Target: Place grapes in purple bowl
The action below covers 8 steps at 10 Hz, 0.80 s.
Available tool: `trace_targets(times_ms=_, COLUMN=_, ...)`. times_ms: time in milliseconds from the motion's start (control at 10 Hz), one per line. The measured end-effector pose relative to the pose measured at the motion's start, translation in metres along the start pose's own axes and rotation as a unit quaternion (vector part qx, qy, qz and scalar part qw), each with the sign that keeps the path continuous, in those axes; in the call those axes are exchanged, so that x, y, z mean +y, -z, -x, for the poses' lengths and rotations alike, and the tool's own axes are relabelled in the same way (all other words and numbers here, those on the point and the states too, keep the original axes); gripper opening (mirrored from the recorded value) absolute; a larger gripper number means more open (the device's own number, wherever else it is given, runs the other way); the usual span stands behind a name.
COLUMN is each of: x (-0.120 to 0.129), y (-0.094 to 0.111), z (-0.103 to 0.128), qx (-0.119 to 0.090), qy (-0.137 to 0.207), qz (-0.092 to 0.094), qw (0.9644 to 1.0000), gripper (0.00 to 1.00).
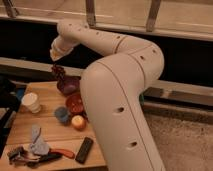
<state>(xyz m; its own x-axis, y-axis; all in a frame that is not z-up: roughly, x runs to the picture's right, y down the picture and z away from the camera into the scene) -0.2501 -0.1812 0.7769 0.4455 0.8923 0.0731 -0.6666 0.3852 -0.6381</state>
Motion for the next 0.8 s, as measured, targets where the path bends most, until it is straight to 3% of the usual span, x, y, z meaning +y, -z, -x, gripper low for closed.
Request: trace_targets(times_ms=800, x=0.0028, y=-0.0015, z=0.0007, qx=-0.001, qy=0.0, qz=0.003, qw=1.0, gripper=0.47)
